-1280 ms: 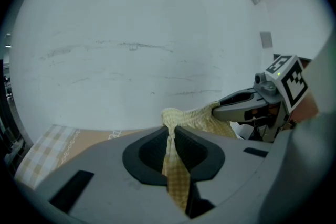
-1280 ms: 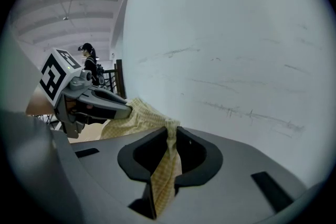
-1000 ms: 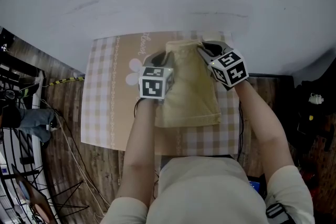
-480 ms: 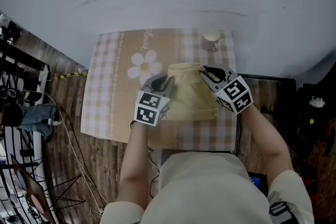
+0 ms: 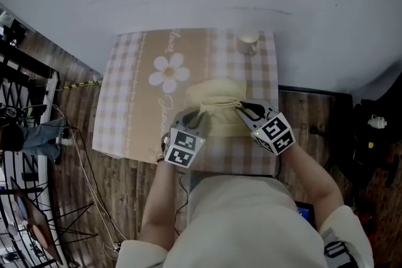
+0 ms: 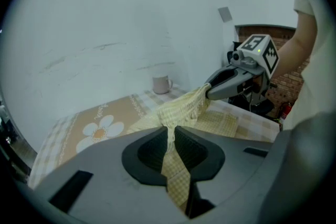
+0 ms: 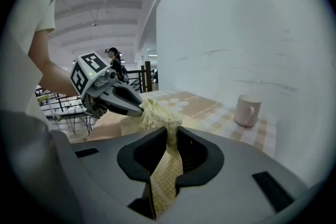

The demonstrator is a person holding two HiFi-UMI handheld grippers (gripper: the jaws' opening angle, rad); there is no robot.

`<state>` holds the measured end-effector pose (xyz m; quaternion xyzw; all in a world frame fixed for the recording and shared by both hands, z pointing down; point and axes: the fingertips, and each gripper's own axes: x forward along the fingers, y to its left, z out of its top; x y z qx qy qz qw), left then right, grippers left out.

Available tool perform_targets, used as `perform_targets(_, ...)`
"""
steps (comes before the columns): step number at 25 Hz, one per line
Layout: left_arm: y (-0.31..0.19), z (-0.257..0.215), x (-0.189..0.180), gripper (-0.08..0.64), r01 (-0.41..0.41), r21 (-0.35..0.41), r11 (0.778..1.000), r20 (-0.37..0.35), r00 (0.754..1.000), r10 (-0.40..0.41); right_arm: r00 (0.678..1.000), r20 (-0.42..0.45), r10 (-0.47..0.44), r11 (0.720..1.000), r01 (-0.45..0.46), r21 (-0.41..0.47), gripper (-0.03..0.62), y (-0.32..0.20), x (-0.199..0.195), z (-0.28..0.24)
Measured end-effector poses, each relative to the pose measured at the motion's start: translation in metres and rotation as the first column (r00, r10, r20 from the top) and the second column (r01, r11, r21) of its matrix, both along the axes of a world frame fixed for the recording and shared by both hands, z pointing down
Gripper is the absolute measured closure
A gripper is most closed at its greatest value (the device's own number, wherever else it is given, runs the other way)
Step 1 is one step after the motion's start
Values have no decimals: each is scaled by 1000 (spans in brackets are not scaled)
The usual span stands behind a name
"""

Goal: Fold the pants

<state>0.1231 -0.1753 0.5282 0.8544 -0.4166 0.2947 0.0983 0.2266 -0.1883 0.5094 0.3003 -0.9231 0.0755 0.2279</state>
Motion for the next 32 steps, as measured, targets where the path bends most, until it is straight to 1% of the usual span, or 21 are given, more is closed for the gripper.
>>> perform_targets(2, 9, 13, -1, 522, 1, -14, 1000, 34, 999, -1, 1000, -14, -11, 1000, 11, -18, 537, 11, -1, 13)
perform_targets(5, 22, 27, -4, 522, 24, -51, 998, 36, 999, -22, 999, -27, -26, 998, 25, -49, 532, 27, -3, 27)
perform_targets(9, 37, 39, -8, 498, 56, -102, 993, 7, 998, -55, 999, -27, -31, 995, 28, -91, 528, 39, -2, 40)
perform_targets(12, 43, 41, -11, 465, 71, -129, 989, -34, 997, -76, 999, -35, -37, 994, 33, -106, 522, 46, 0, 47)
perform_targets(15, 48, 41, -11, 447, 79, -141, 987, -56, 995, -87, 997, -48, -66, 993, 61, -106, 509, 53, -1, 50)
perform_targets(18, 55, 41, -8, 389, 83, -156, 984, -78, 992, -96, 992, -66, -110, 988, 102, -116, 473, 61, -3, 54)
perform_targets(19, 57, 41, -7, 387, 93, -158, 983, -80, 991, -106, 990, -75, -123, 986, 114, -118, 469, 65, -3, 55)
perform_targets(22, 65, 43, -9, 387, 131, -161, 978, -78, 986, -145, 986, -89, -144, 983, 132, -126, 463, 73, -3, 58)
perform_targets(27, 83, 47, -13, 390, 193, -197, 961, -98, 971, -216, 987, -86, -133, 982, 119, -146, 463, 81, 1, 60)
perform_targets(29, 85, 48, -16, 405, 221, -207, 953, -110, 963, -247, 991, -72, -112, 984, 100, -150, 463, 80, 1, 58)
perform_targets(32, 81, 44, -19, 454, 266, -200, 943, -145, 944, -297, 998, -28, -48, 987, 43, -157, 463, 75, 4, 52)
